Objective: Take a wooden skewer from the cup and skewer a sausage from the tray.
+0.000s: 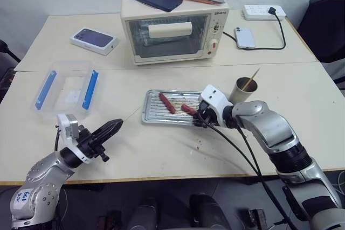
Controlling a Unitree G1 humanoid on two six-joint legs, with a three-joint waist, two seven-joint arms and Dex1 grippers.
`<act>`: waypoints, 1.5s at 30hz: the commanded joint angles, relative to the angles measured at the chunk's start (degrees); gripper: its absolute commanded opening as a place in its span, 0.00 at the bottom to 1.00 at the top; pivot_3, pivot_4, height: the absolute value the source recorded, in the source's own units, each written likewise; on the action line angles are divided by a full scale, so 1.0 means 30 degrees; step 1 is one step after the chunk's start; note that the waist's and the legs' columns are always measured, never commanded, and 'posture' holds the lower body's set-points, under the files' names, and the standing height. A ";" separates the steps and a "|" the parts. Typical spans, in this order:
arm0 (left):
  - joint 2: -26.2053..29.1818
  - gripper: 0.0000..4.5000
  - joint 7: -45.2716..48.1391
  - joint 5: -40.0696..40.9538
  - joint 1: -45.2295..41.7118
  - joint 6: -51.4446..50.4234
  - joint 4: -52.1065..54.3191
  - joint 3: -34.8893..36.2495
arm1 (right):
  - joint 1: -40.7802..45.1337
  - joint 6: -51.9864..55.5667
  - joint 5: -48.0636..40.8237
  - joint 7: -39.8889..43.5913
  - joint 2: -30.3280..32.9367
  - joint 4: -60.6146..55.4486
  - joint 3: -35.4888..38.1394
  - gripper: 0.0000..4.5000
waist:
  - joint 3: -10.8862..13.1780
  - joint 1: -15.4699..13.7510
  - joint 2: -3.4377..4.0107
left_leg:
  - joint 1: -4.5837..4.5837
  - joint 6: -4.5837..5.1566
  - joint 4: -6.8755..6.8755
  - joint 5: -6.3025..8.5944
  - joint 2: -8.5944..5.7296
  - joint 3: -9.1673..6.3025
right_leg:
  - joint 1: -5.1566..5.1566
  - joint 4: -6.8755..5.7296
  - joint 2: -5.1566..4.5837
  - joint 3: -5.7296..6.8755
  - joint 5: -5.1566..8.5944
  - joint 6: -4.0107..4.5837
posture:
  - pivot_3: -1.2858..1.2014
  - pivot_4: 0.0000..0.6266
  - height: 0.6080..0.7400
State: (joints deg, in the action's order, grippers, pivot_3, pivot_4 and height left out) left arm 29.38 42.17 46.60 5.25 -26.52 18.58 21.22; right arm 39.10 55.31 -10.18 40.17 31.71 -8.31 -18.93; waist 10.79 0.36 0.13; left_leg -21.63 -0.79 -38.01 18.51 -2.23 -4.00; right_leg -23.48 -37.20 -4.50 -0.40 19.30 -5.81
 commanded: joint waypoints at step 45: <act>0.4882 0.00 0.6182 -0.0782 -0.4568 -0.1876 0.1517 -0.4371 | -0.0284 -1.2669 -0.2222 1.3278 0.4931 -0.1839 0.1631 0.09 | 0.0006 -0.0051 -0.0006 | -0.0003 0.0003 0.0022 0.0002 0.0016 -0.0005 | 0.0021 0.0063 0.0005 0.0010 0.0000 -0.0001 | 0.52 0.24 1.00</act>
State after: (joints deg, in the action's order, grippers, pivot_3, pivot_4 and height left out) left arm 44.36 60.62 44.50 -8.47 -33.12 21.84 8.02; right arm 37.75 17.51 -15.97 80.23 46.74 -11.56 -15.28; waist 10.81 0.21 0.11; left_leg -21.64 -0.78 -37.95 18.51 -2.19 -4.01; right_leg -23.42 -37.01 -4.49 -0.37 19.30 -5.81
